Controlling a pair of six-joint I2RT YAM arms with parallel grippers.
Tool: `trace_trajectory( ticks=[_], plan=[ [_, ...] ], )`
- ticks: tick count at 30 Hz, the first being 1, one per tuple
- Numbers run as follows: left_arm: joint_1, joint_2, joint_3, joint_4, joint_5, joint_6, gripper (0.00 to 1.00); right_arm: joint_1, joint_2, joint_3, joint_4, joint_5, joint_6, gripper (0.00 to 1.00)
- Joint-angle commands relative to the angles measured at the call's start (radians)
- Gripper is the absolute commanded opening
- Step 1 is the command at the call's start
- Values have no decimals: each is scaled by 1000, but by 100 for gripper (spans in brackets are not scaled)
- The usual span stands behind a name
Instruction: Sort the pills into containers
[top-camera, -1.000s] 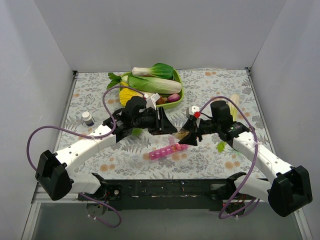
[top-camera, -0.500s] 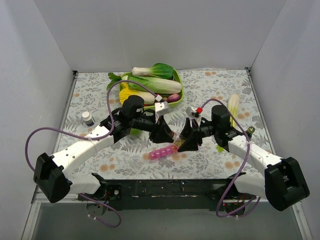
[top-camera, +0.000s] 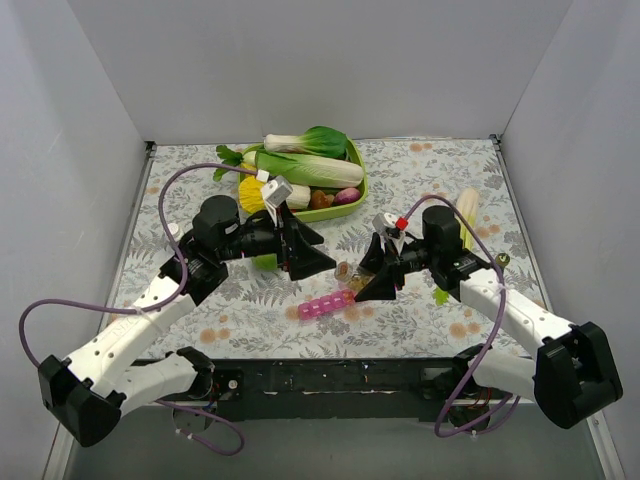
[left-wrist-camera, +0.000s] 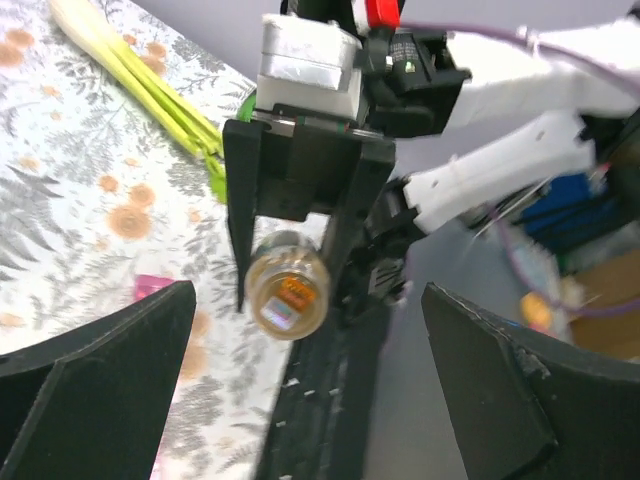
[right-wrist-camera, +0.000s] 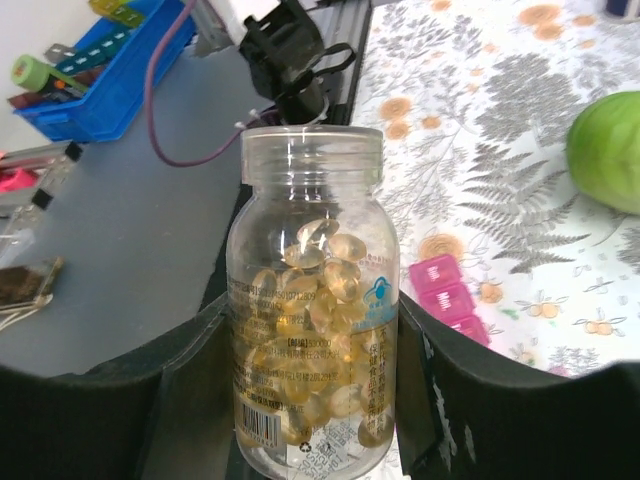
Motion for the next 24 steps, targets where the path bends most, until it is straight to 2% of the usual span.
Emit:
trace_trajectory(
  ticks=[1,2,6,9,18,20,24],
  plan=[
    [9,17,65,-139,-159,-363,98,4,-40,106,-268,115,-300,1],
    [11,26,57,-179,-185,-519,98,2,-44,124,-343,147,-380,1],
    [11,55,-21,-184,-177,-780,98,4,-67,144,-433,282,-509,1],
    [-1,66,-42,-182,-237,-815,97,5,-74,146,-444,332,-532,1],
    [-44,143,4,-133,-254,-894,95,28,-74,140,-450,394,-564,1],
    [-58,161,5,-138,-268,-916,88,30,-70,143,-448,393,-564,1],
    [-95,195,10,-149,-301,-951,82,33,-67,147,-445,387,-558,1]
  ],
)
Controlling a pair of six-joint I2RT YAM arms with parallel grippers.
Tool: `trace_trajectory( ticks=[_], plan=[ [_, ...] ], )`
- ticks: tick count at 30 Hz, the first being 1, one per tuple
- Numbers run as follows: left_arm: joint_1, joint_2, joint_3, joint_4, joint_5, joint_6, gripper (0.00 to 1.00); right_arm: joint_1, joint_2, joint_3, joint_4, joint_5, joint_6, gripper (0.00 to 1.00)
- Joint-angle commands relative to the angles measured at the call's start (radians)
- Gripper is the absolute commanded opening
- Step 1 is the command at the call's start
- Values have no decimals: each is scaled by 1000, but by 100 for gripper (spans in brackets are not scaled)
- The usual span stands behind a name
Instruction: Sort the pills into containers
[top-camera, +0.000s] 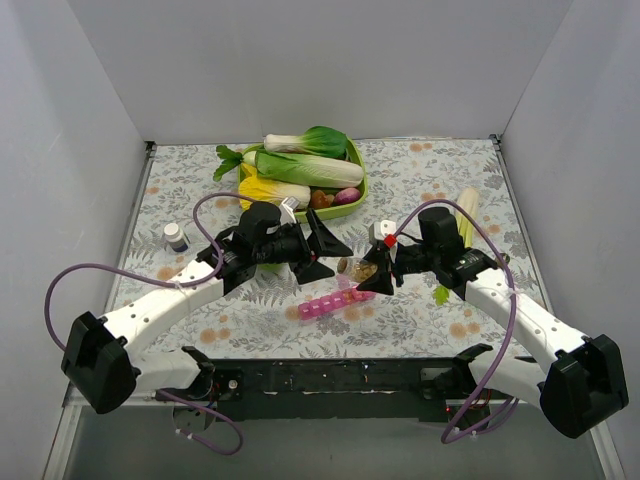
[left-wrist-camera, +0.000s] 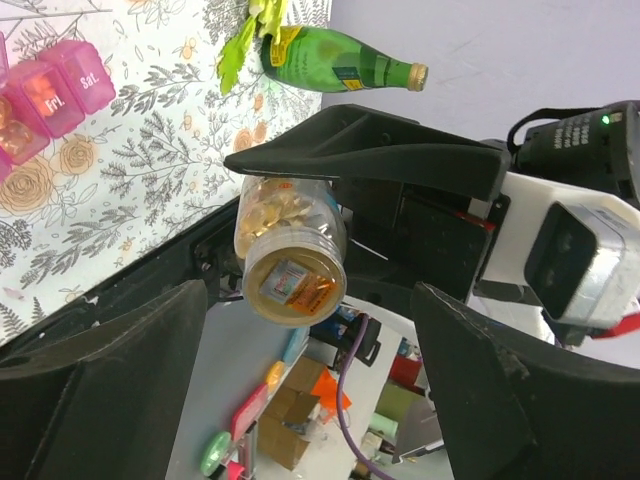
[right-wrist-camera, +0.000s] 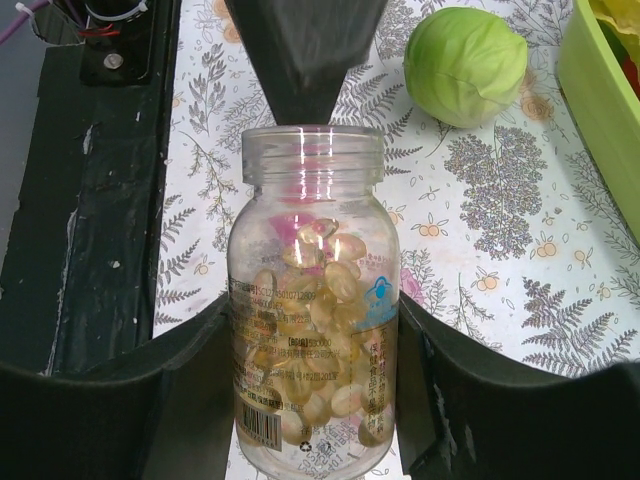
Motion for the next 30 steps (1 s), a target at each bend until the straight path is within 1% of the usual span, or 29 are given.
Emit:
trace_trajectory(
  ticks=[1,2,3,8,9,11,13,14,15,16,17,19,20,22,23,24,25,26,27,29,30],
  plan=[
    [-35,24,44,-12,-60,-59,81,6,-10,45,10,-7,-14,1],
    [-38,28,44,-13,-71,-64,80,6,-11,42,13,-12,-11,1],
    [-40,35,46,-13,-75,-67,73,6,-11,41,13,-13,-7,1],
    [-42,55,61,-13,-83,-61,61,6,-14,35,16,-18,-4,1],
    [-43,58,64,-13,-79,-56,60,7,-14,33,17,-18,-3,1],
    [-43,64,67,-10,-69,-44,52,6,-14,35,19,-20,-1,1],
    [-45,66,69,-1,-46,-21,48,7,-14,32,25,-21,6,1],
    [-45,64,67,5,-39,-9,41,6,-13,32,26,-23,11,1],
    [-45,61,60,13,-30,8,37,6,-11,32,28,-26,16,1],
    [-45,58,52,48,-1,41,30,6,-8,30,37,-38,29,1],
    [-45,51,40,71,21,69,20,6,-7,30,42,-47,39,1],
    [-45,41,8,149,62,140,15,6,1,29,62,-93,81,1],
    [-45,38,-2,178,123,240,14,6,5,26,74,-110,98,1],
    [-45,29,-22,262,202,368,10,6,15,16,100,-169,144,1],
    [-45,29,-23,277,292,490,8,6,18,7,137,-190,188,1],
    [-45,38,-20,286,355,567,4,6,24,1,158,-210,221,1],
    [-45,43,-11,284,395,629,3,7,27,-8,175,-254,253,1],
    [-46,52,3,260,491,692,1,6,32,-17,263,-275,329,1],
    [-46,64,15,239,538,855,1,6,41,-40,313,-297,371,1],
    [-54,60,30,165,578,1024,0,6,55,-62,403,-360,468,1],
    [-54,60,36,143,595,1151,0,6,65,-80,486,-372,541,1]
  ],
)
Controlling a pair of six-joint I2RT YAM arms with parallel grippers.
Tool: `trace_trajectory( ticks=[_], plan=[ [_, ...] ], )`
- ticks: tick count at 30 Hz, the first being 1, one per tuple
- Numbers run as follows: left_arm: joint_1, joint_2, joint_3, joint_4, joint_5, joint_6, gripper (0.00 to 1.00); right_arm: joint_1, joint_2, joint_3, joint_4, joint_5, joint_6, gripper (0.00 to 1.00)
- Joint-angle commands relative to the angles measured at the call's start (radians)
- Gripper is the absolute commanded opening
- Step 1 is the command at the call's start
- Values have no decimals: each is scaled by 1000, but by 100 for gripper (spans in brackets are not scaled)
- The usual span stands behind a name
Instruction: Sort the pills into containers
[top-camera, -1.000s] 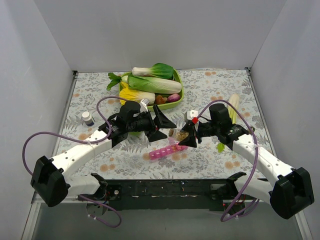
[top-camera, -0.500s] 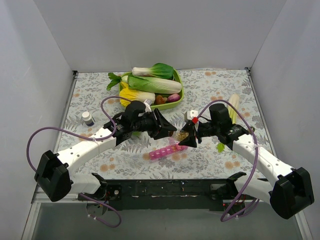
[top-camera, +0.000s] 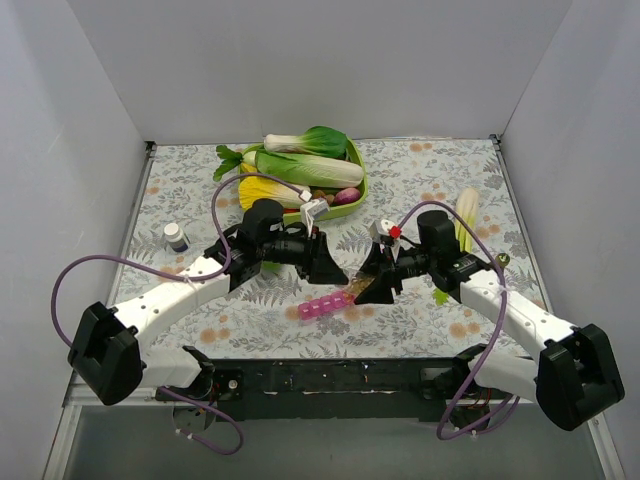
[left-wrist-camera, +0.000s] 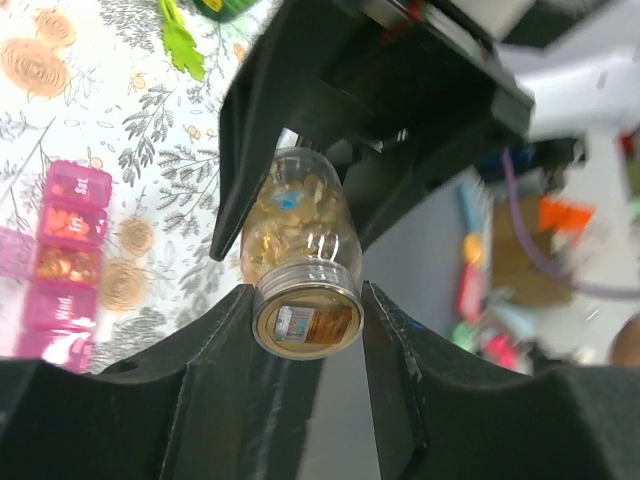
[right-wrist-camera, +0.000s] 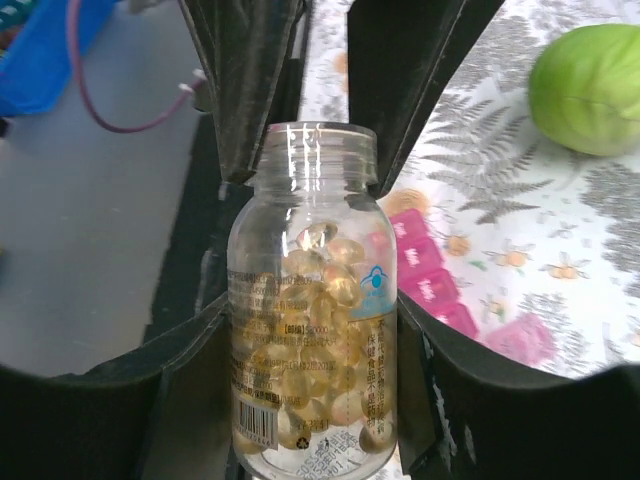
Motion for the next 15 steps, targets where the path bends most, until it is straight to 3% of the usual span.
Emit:
trace_trajectory(
  ticks=[1,4,5,7,8,10,11,15],
  plan=[
    [-47,4,65,-87,287,603,0,8,40,-33,376,-187,324,1],
    [-48,11,89,-141,197,761,0,8,52,-43,405,-194,350,1],
    [-48,-3,70,-120,172,761,22,8,51,-45,407,-191,349,1],
    [-40,-47,21,40,112,663,38,8,40,-48,378,-177,314,1],
    [-36,-116,-19,120,94,605,56,6,37,-46,356,-168,284,1],
    [-25,-191,-122,310,13,453,80,9,28,-42,309,-152,251,1],
    [-19,-256,-145,348,-7,414,98,8,25,-36,283,-146,208,1],
    [4,-377,-190,377,-83,230,98,8,19,-10,198,-109,119,1]
  ],
)
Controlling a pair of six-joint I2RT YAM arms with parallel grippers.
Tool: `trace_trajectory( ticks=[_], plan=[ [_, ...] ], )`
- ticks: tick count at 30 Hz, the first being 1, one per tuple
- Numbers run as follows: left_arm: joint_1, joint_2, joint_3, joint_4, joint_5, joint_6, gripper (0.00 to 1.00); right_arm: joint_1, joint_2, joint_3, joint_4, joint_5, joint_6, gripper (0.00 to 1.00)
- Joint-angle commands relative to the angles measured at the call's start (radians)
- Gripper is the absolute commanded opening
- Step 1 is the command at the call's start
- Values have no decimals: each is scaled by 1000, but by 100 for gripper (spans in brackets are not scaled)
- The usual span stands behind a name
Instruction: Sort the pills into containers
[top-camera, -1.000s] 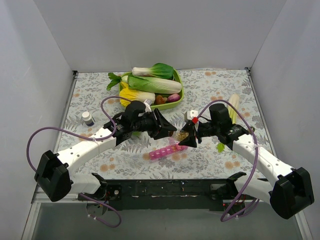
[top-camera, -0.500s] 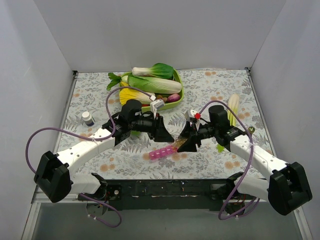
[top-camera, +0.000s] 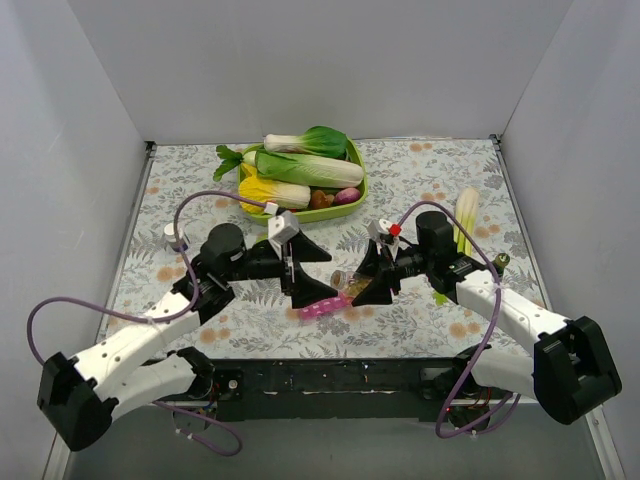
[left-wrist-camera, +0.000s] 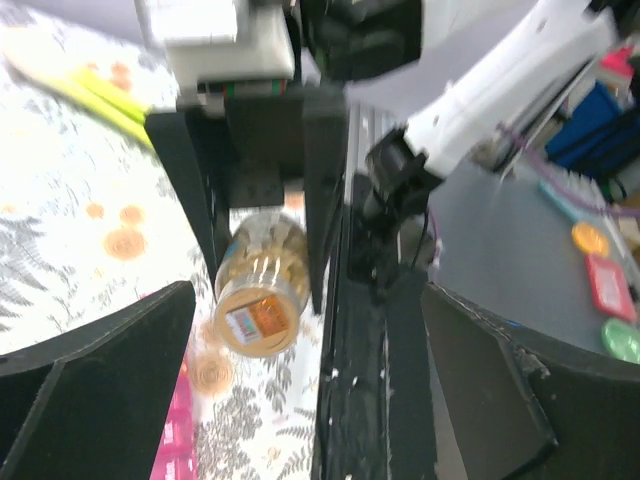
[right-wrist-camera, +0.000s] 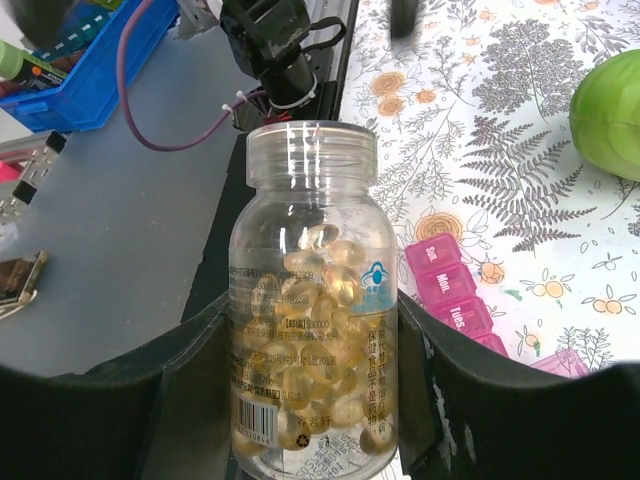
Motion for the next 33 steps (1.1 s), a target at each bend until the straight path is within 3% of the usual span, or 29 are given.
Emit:
trace_trajectory(
  ticks=[1,2,6,10,14,23,33],
  plan=[
    [18,-143,-14,143,-122,-220,98,4,-26,58,-66,17,-100,1],
    [18,-160,-5,109,-210,-337,98,4,-28,63,-92,24,-129,1],
    [21,-190,46,-135,-385,-571,98,4,-42,89,-186,102,-225,1],
    [21,-95,94,-401,-426,-878,98,7,-52,127,-293,226,-366,1],
    [19,-13,129,-476,-401,-1073,96,14,-58,164,-330,323,-442,1],
    [18,77,158,-388,-390,-1194,89,28,-57,187,-347,329,-469,1],
    [12,125,128,-306,-364,-1216,77,33,-59,184,-344,312,-457,1]
  ],
)
